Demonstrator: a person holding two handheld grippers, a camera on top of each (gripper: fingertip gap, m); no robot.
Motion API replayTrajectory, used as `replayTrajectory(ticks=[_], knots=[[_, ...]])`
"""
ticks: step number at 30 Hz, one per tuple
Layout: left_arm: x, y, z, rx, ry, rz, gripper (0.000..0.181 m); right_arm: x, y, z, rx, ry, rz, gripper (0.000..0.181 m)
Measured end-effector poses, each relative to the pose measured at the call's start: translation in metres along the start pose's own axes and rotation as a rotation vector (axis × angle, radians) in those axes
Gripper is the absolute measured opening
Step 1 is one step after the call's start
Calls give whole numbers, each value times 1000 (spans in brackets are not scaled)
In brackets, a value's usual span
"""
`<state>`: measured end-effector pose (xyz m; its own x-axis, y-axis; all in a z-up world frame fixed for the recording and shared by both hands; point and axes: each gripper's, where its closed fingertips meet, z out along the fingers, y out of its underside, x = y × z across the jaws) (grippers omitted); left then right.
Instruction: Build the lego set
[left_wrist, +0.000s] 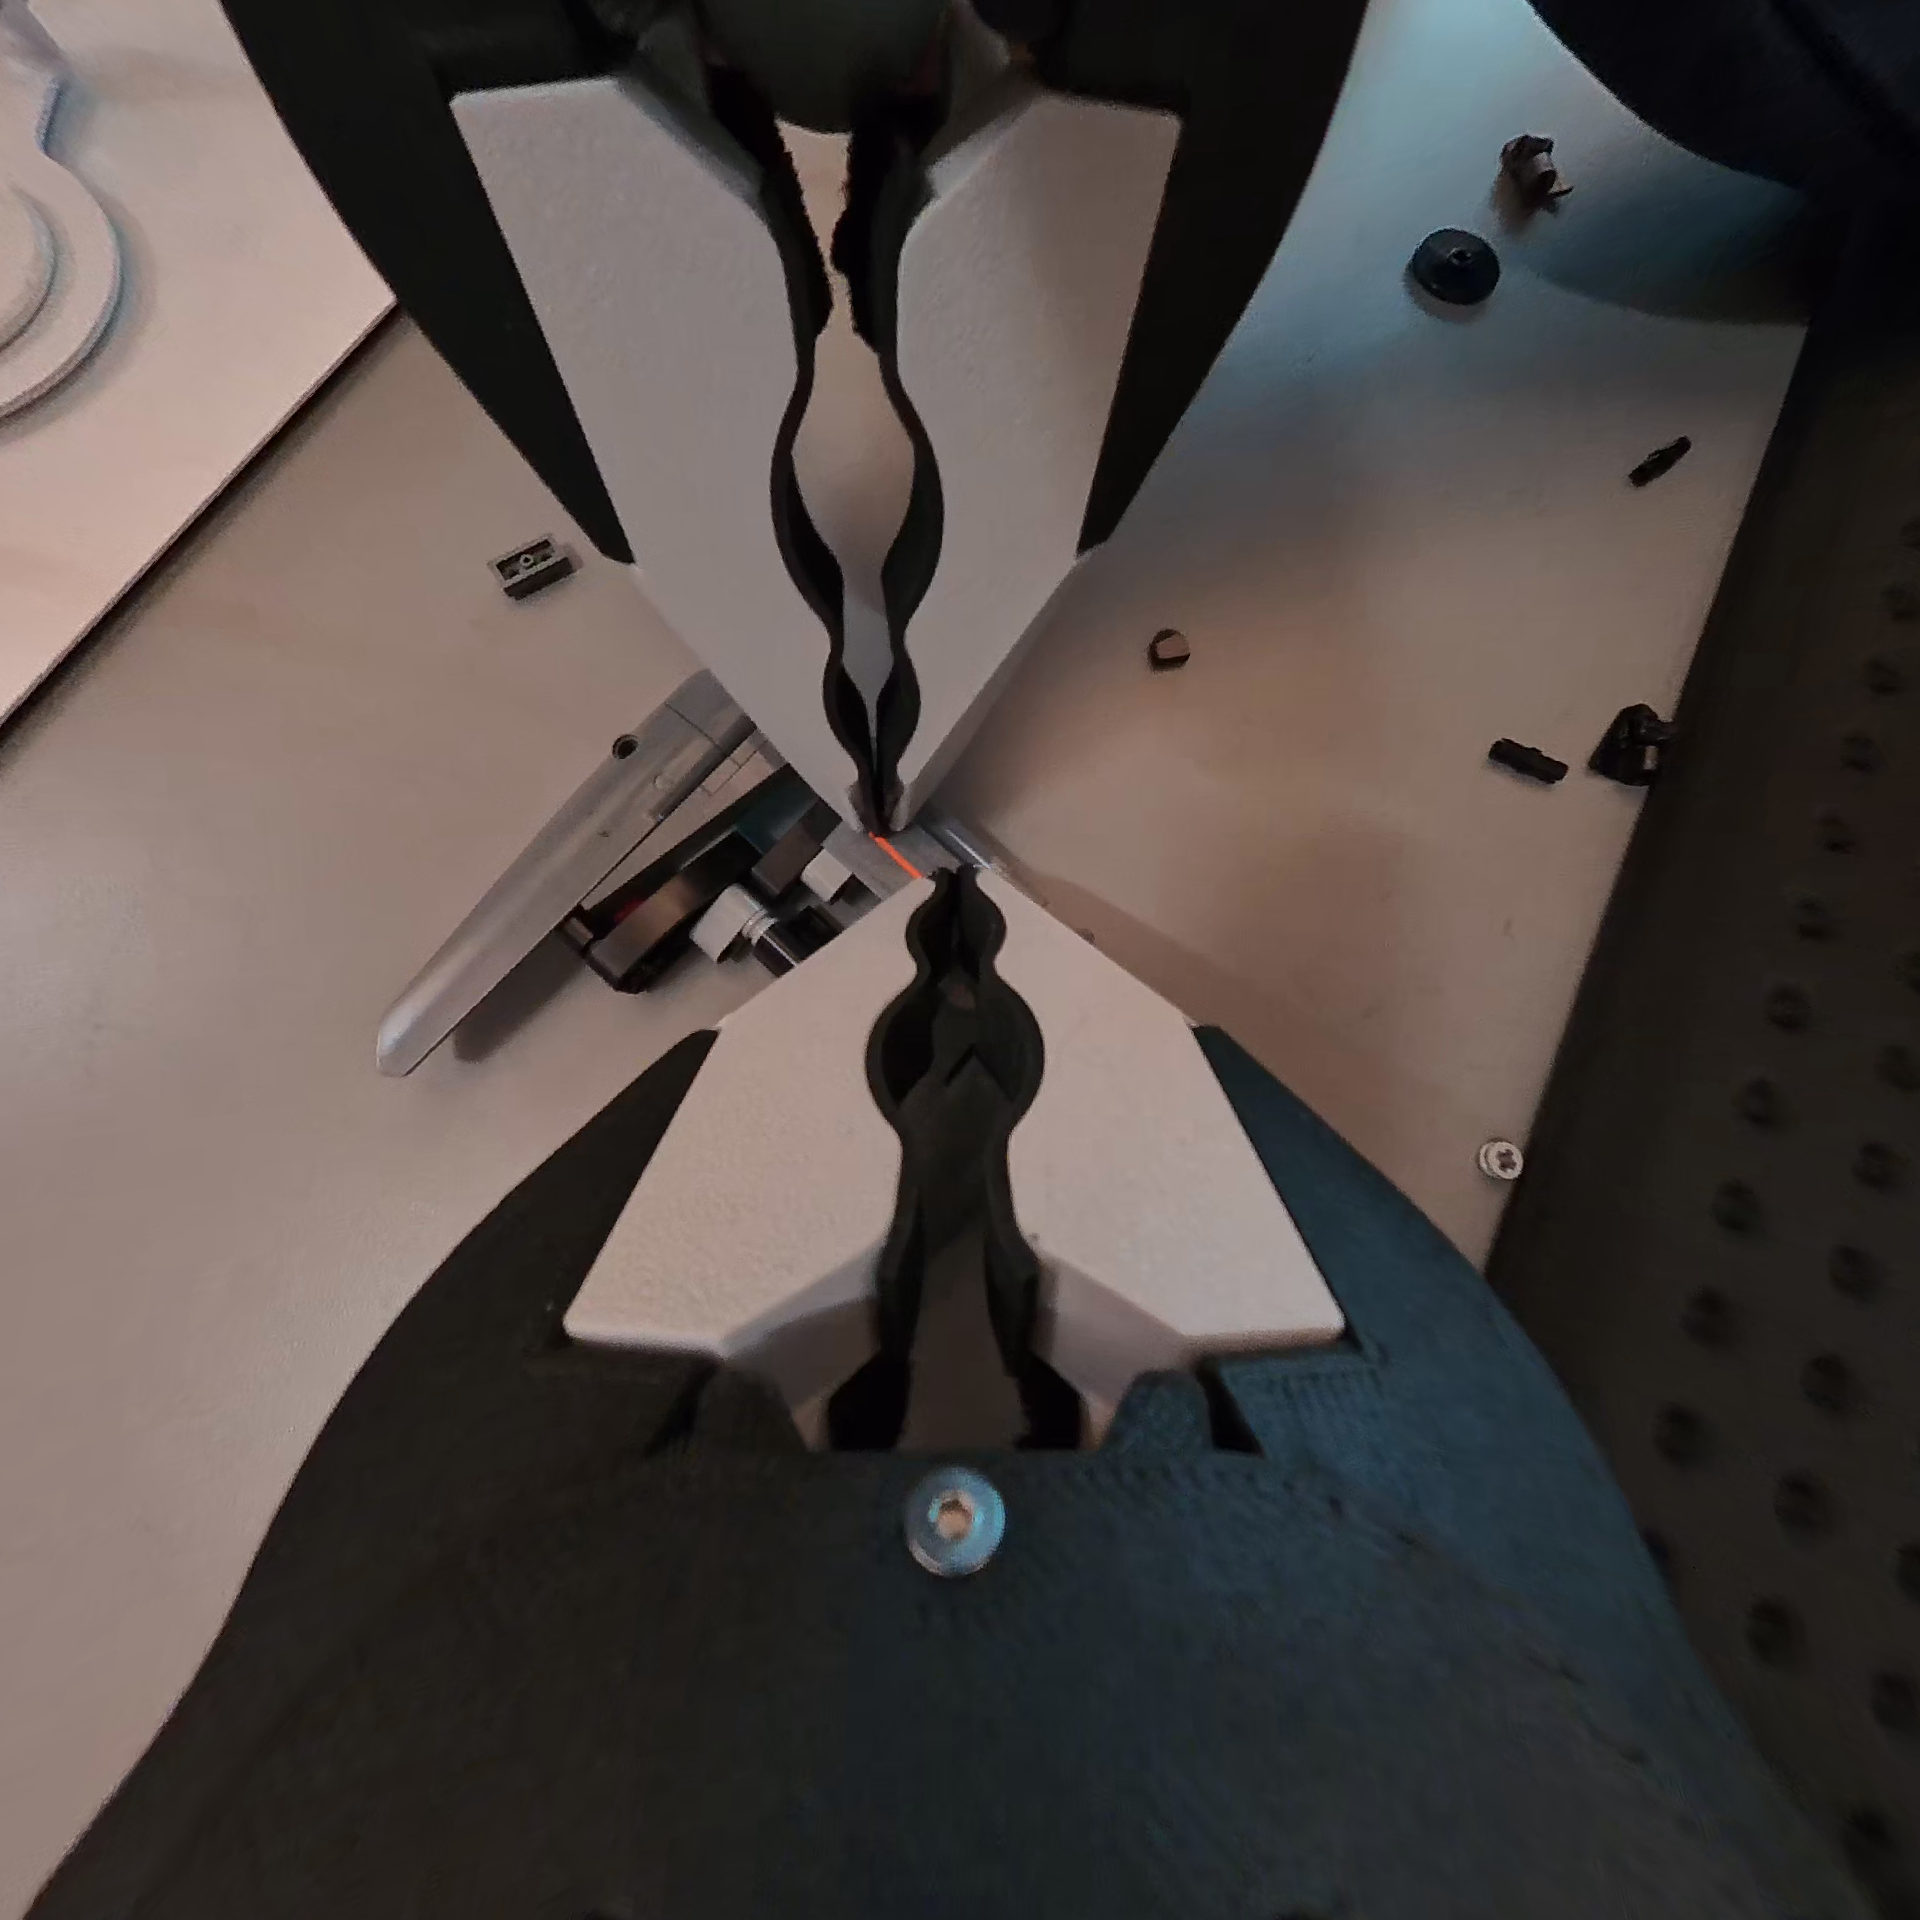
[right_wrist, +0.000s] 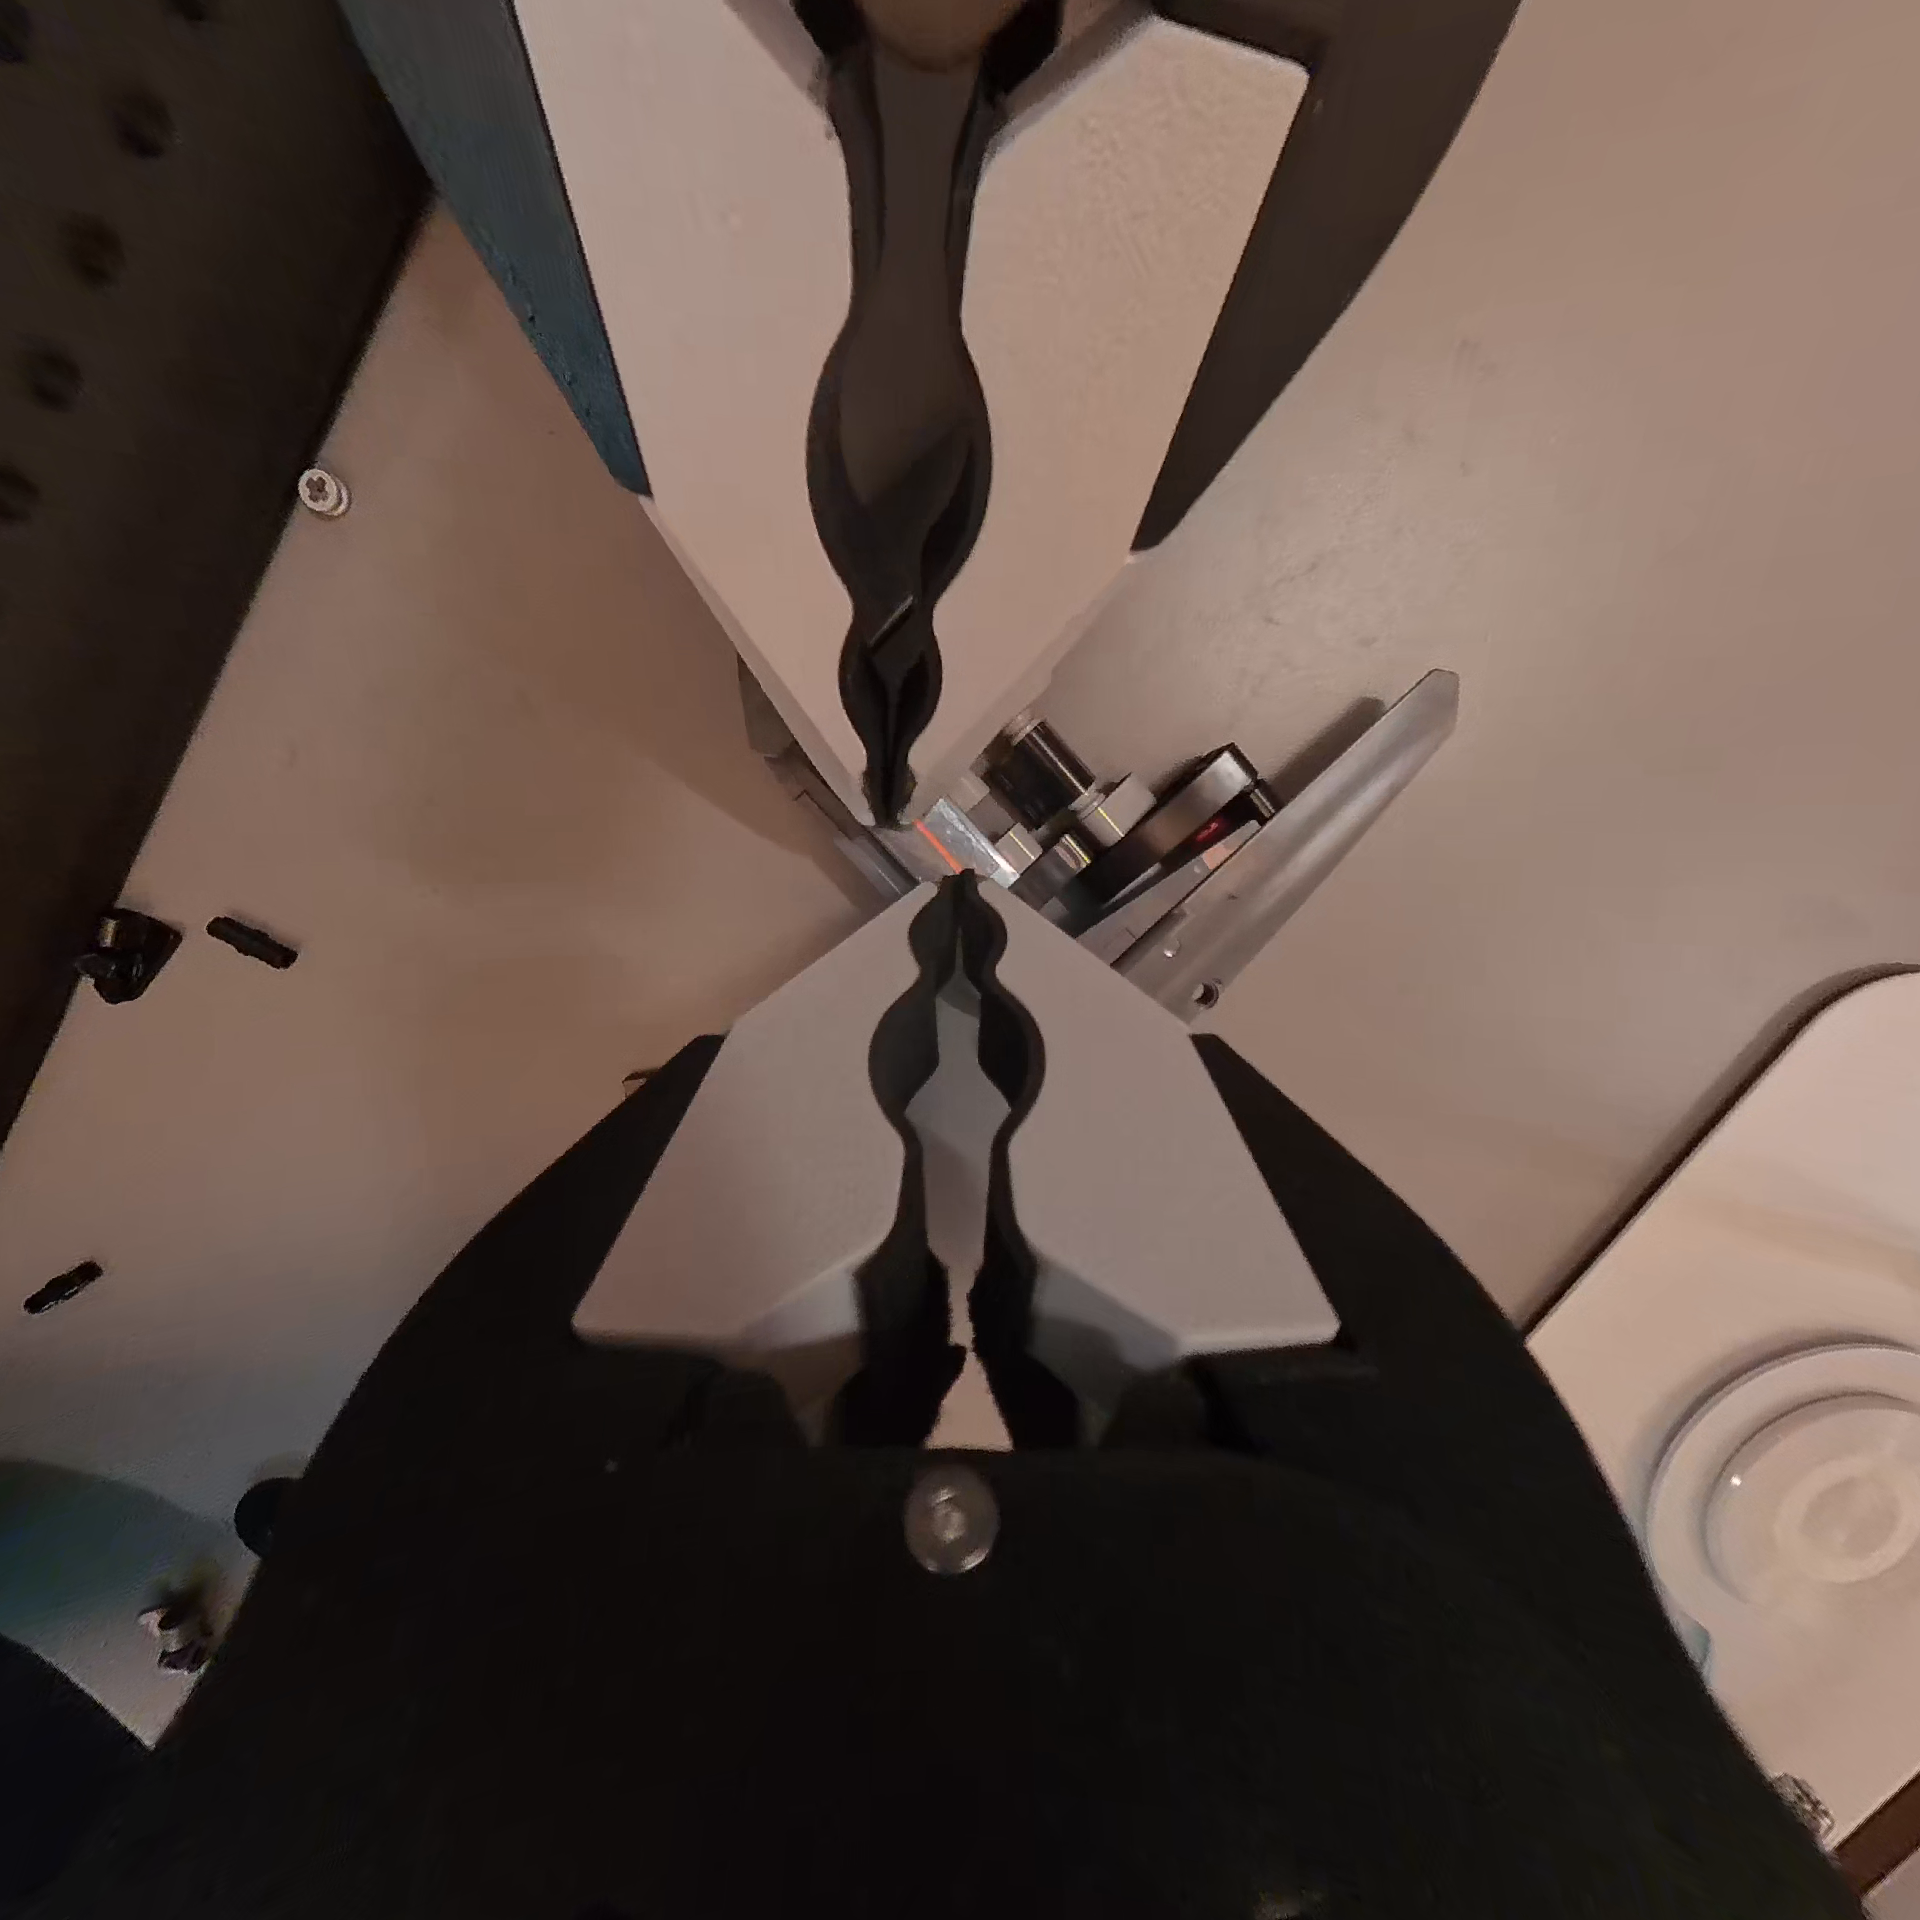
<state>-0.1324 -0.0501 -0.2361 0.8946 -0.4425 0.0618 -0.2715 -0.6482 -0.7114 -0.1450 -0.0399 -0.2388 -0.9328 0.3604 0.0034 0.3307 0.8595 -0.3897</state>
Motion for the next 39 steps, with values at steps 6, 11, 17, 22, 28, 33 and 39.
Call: replayTrajectory(ticks=[6, 11, 17, 22, 28, 33, 39], knots=[[1, 1, 3, -15, -6, 14, 0, 0, 1, 0, -1, 0, 1, 0], [1, 1, 3, -15, -11, 22, 0, -1, 1, -1, 0, -7, 4, 0], [3, 0, 5, -18, -7, 38, 0, -2, 2, -1, 6, -15, 5, 0], [5, -2, 6, -20, -2, 47, 0, -3, 3, -1, 14, -29, 16, 0], [8, -4, 9, -12, 15, 48, 0, -5, 4, -1, 25, -49, 31, 0], [10, -6, 10, -6, 26, 46, 0, -3, 2, -3, 42, -47, 50, 0], [10, -6, 11, -1, 31, 45, 0, 6, 12, -24, 50, -13, 229, 6]])
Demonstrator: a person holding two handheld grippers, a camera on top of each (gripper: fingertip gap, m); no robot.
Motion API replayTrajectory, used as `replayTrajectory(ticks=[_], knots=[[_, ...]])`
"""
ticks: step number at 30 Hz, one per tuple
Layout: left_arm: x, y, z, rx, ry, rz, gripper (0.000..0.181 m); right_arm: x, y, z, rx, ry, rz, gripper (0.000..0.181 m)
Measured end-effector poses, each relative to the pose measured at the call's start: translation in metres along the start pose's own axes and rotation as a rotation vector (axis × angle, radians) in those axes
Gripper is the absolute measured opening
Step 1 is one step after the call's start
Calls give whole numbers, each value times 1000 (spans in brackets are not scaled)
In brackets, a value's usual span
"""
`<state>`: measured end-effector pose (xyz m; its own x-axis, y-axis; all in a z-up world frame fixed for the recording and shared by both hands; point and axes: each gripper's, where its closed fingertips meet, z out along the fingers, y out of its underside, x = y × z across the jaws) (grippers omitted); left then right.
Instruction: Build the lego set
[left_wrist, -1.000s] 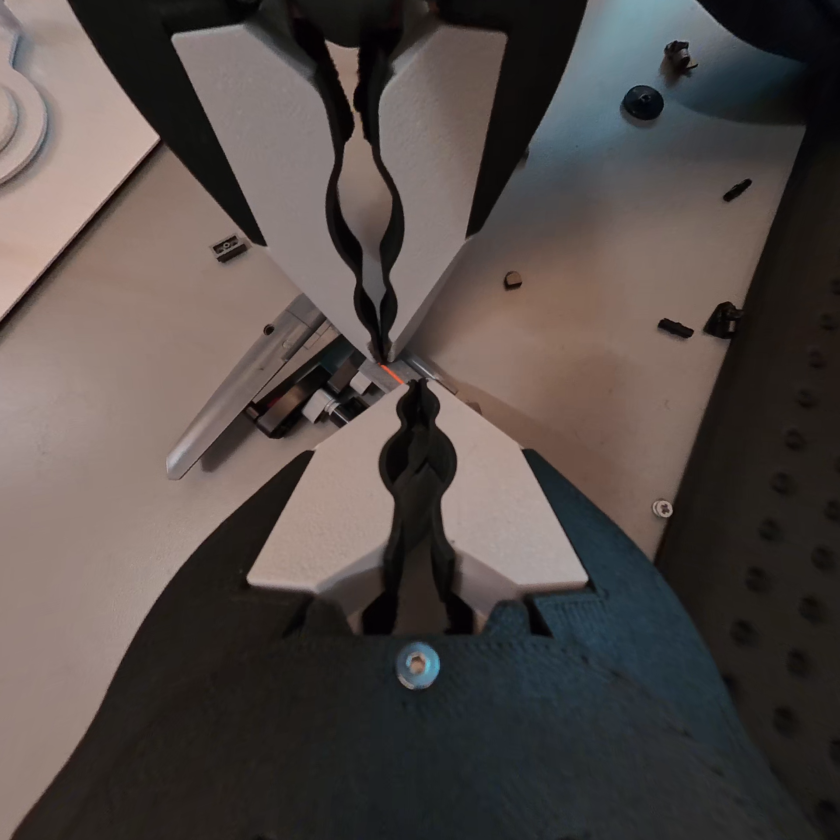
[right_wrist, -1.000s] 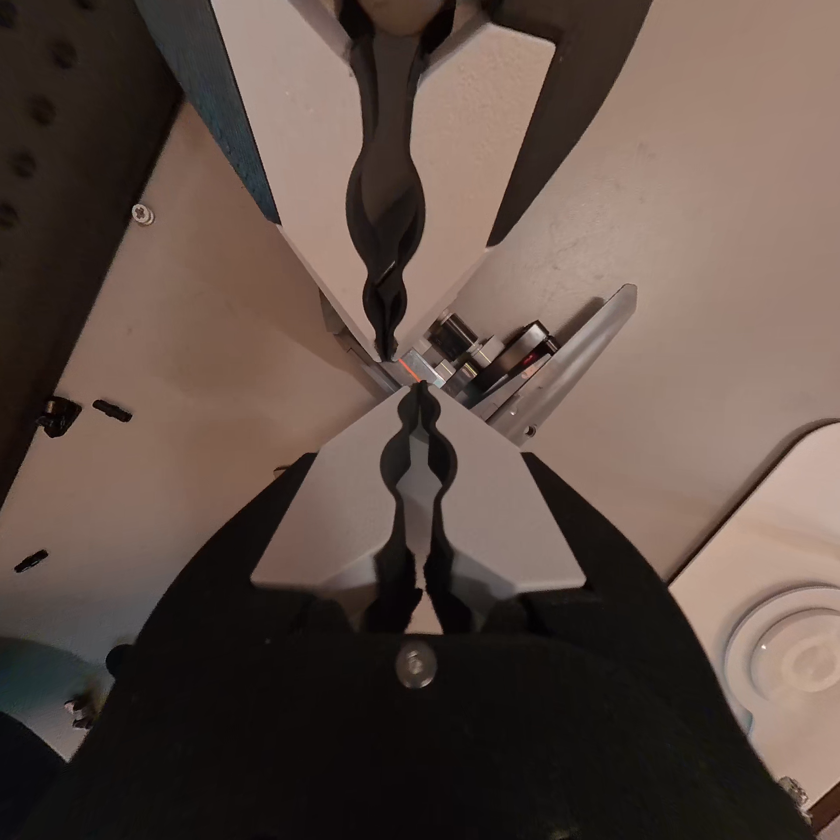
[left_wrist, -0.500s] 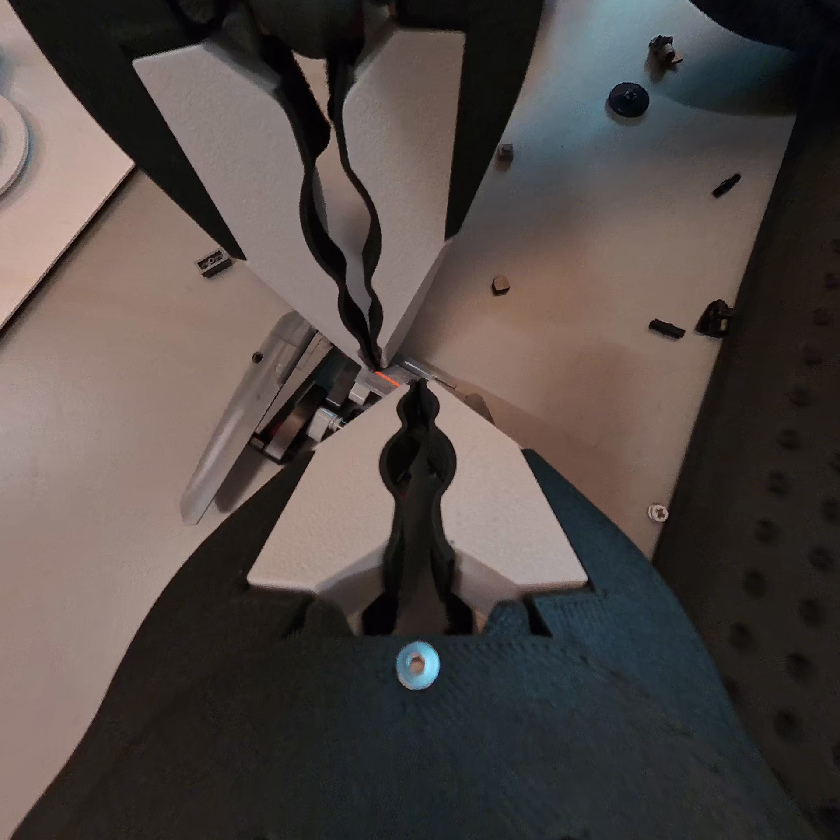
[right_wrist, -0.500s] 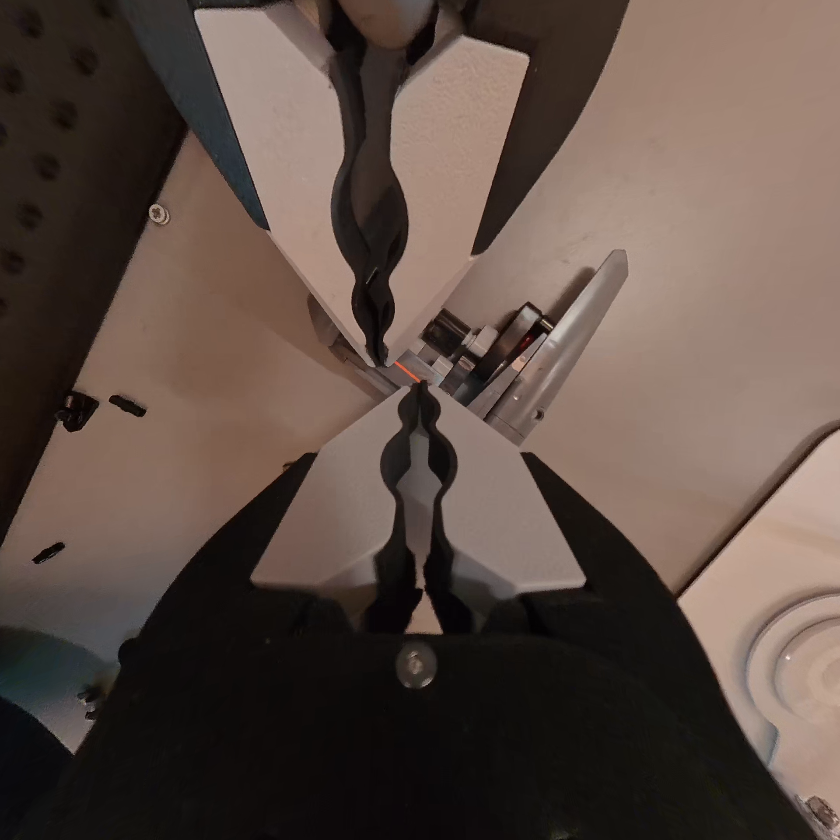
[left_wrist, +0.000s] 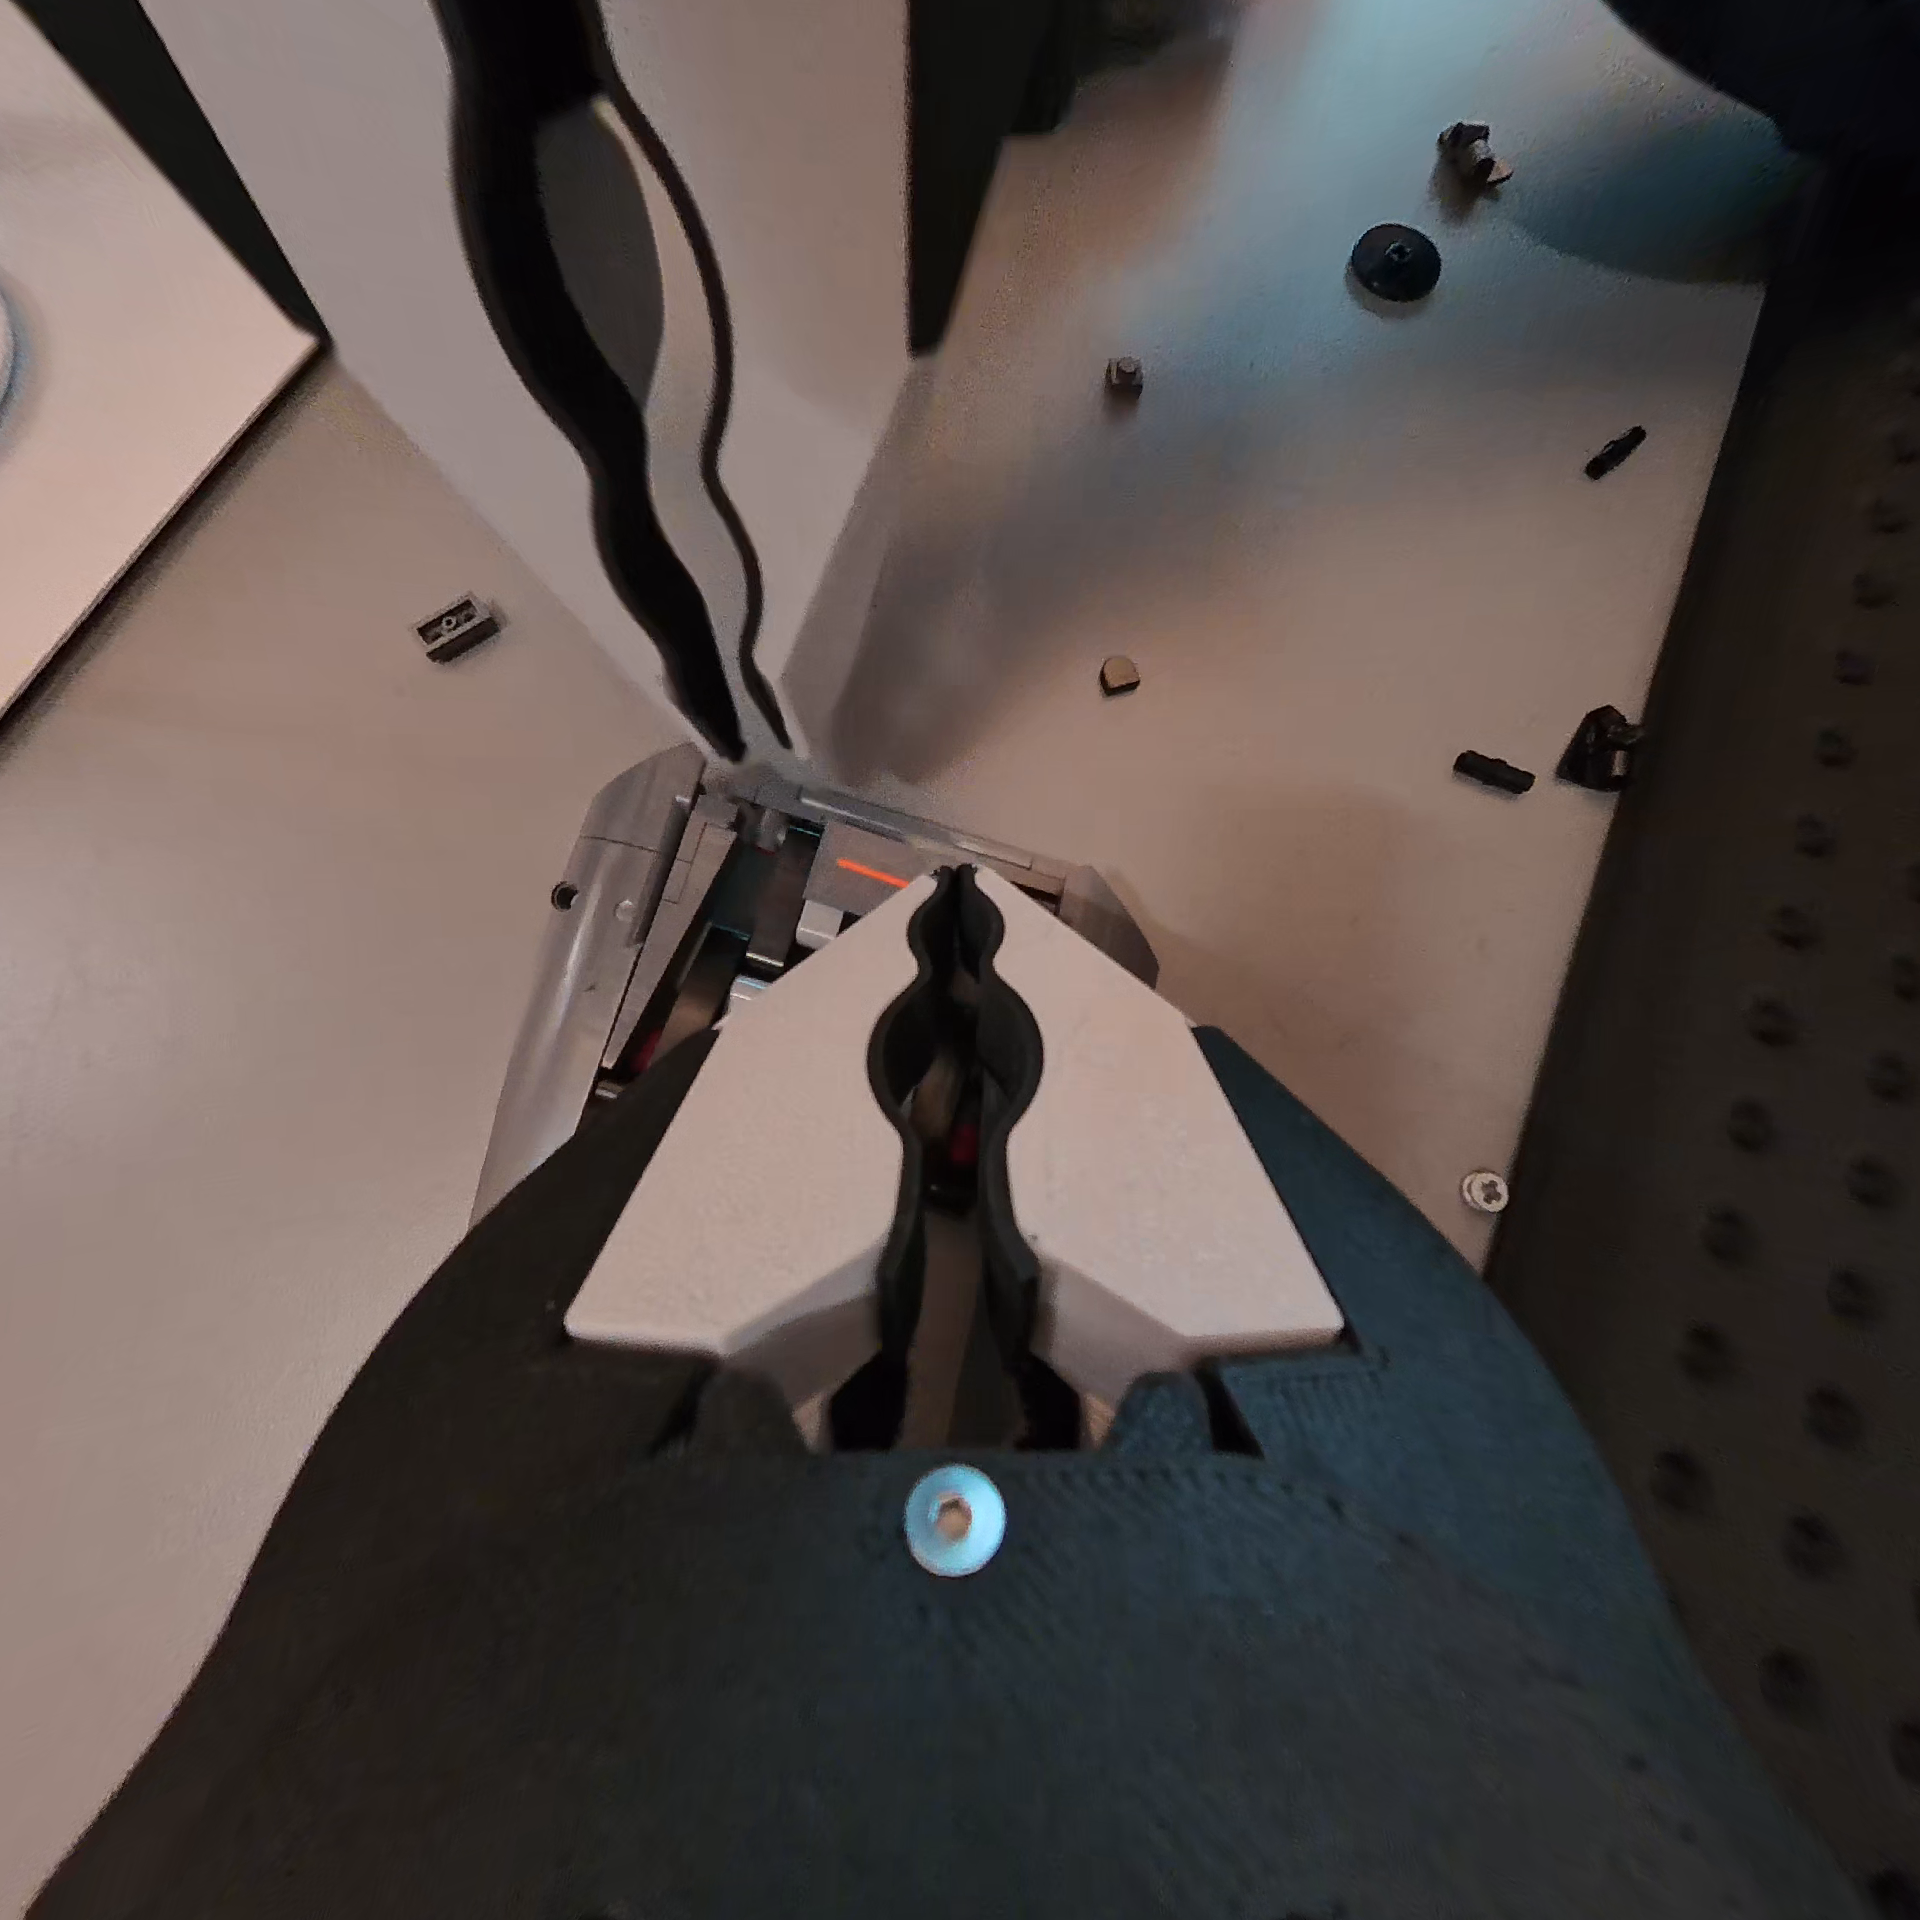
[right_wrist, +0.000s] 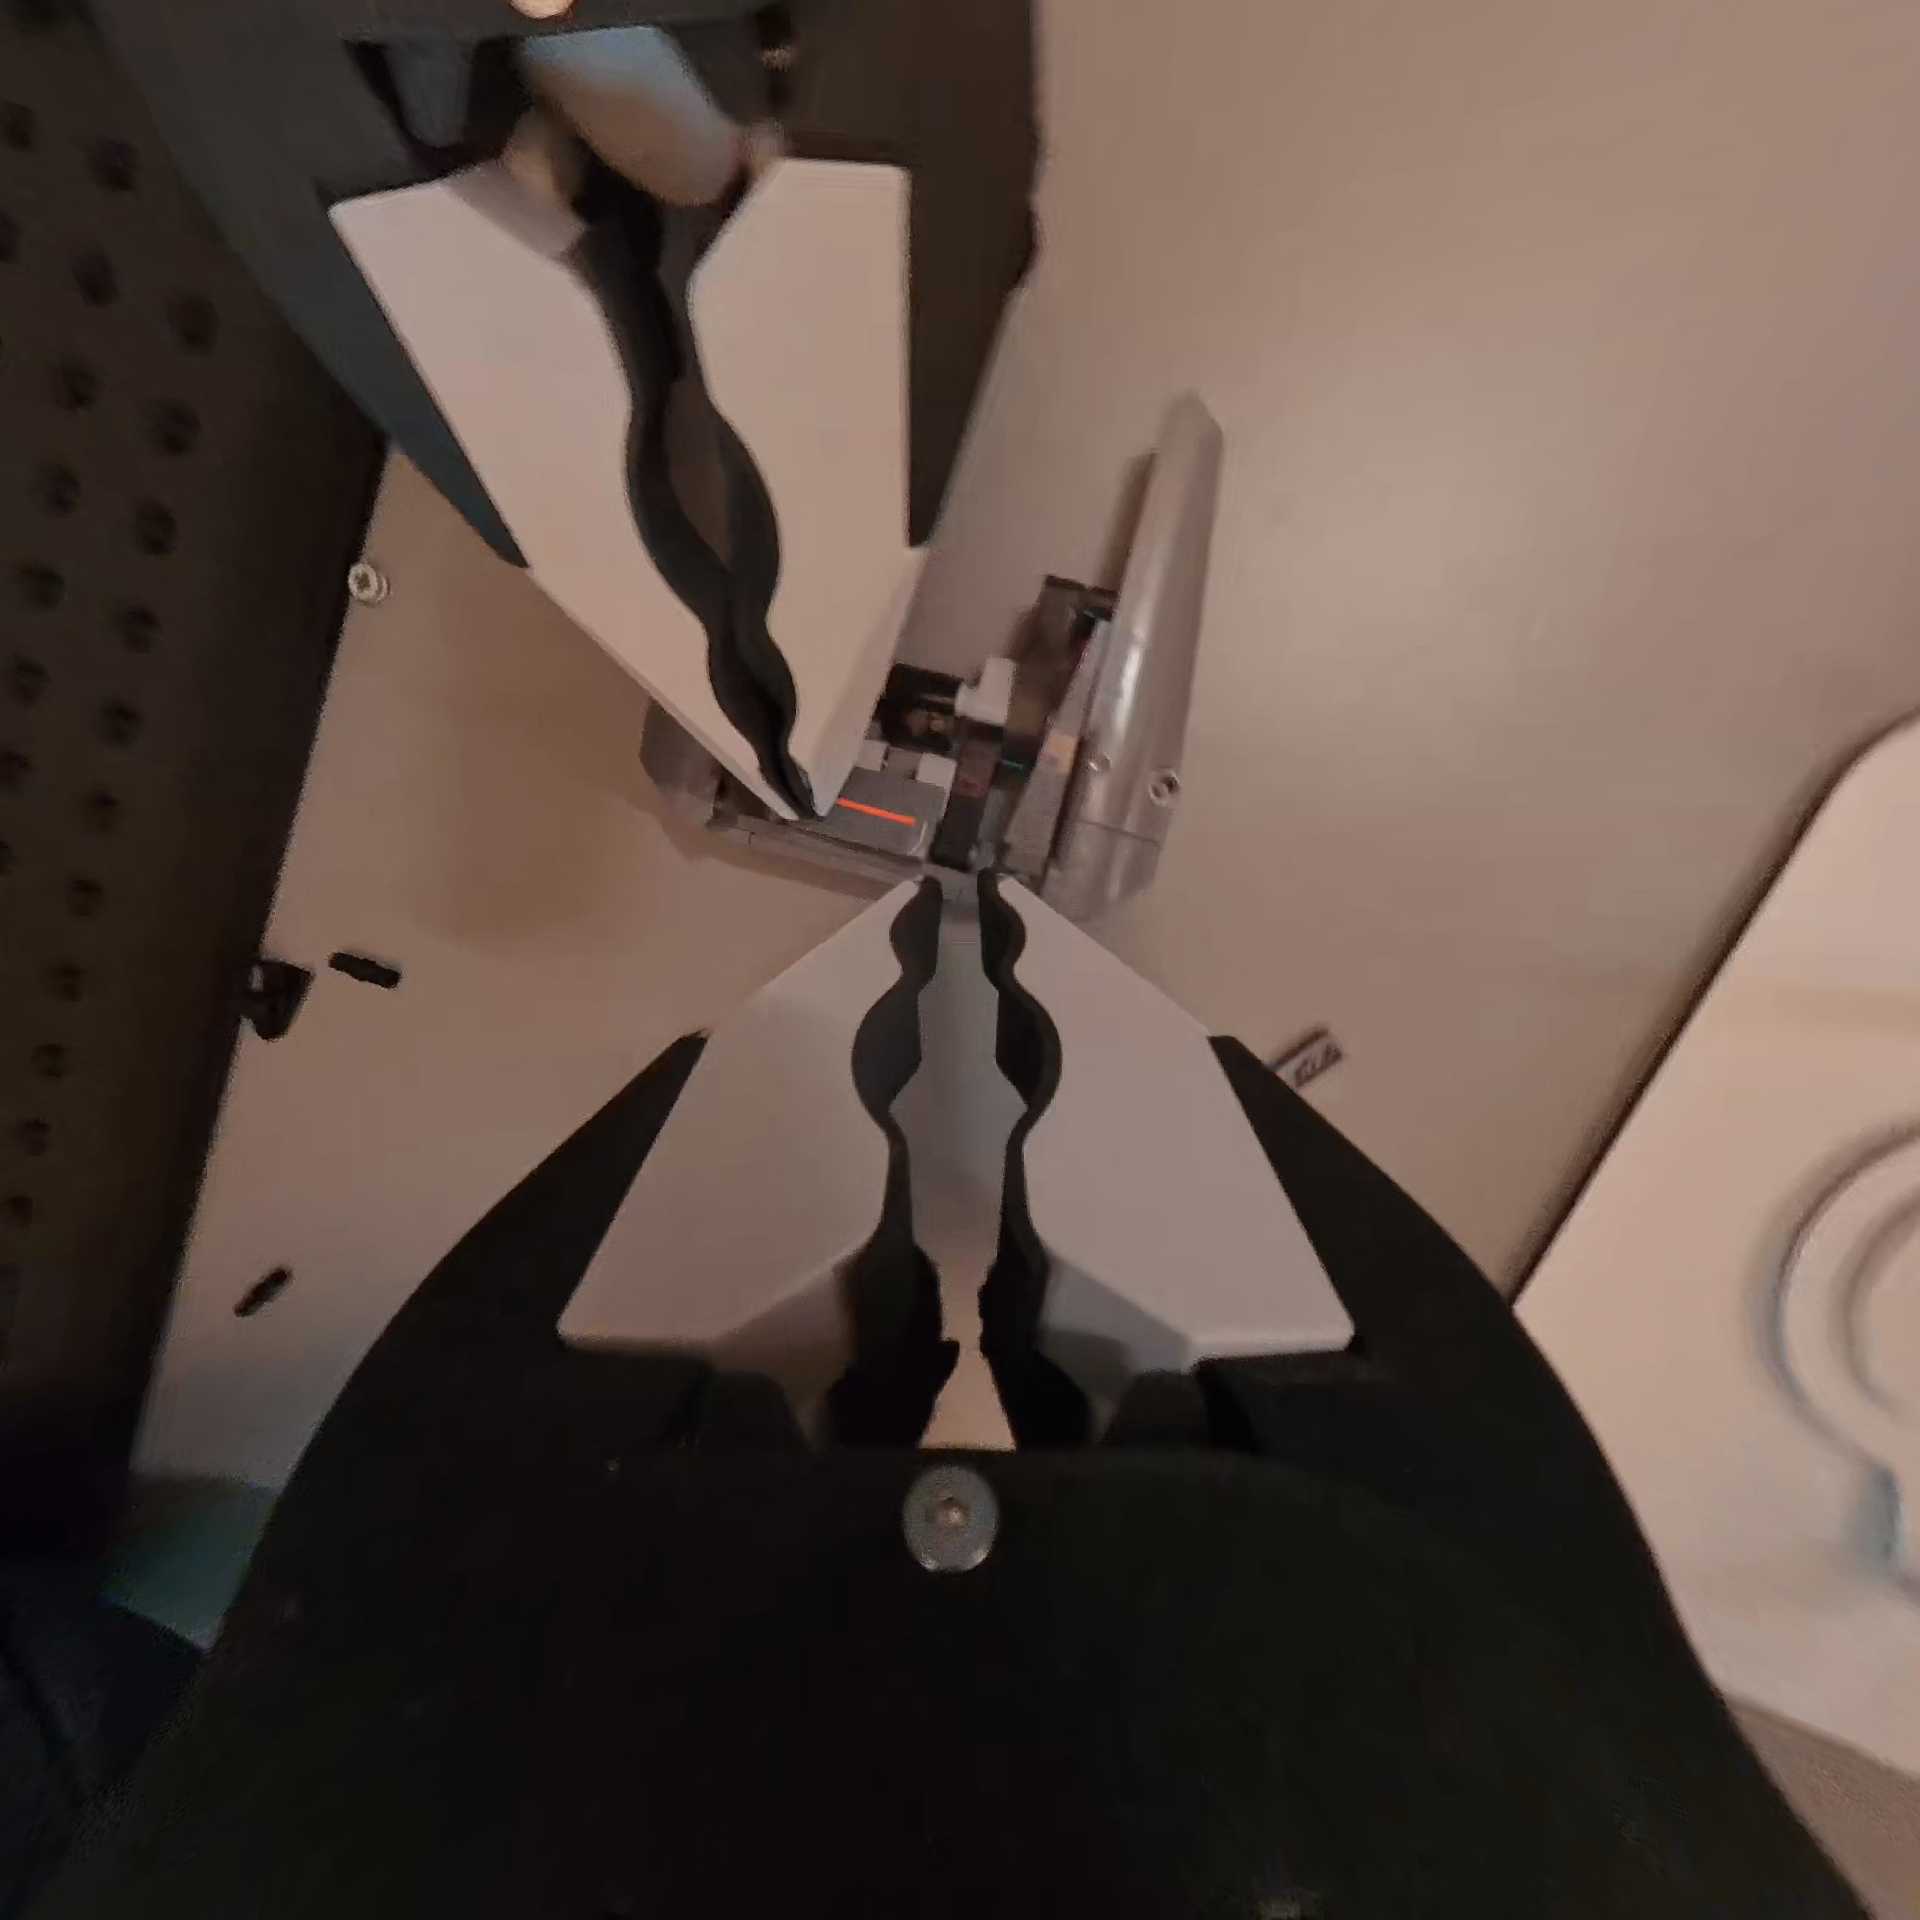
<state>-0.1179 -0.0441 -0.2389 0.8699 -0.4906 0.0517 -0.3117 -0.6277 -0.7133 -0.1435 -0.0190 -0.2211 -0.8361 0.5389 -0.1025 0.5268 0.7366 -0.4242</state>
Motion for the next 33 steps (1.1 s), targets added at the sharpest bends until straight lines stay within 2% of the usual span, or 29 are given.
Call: replayTrajectory(ticks=[3, 6, 10, 12, 16, 26, 33], knots=[[0, 0, 0, 7, 9, -5, 0, 2, 4, -3, 32, -28, 162, 10], [0, 0, 0, 13, 16, -6, 0, 3, 17, 6, -13, -37, 291, 18], [0, 0, 0, 18, 20, -18, 0, -1, 12, 14, 60, -85, 429, 21], [0, 0, 0, 24, 31, -27, 0, -3, 9, 16, 93, -110, 489, 29], [1, -1, 0, 34, 47, -40, 0, -1, 9, 23, 117, -107, 582, 27], [1, -1, 1, 40, 52, -34, 0, 0, 9, 23, 151, -105, 618, 20], [1, -1, 1, 39, 53, -28, 0, -3, 5, 26, 151, -113, 643, 32]])
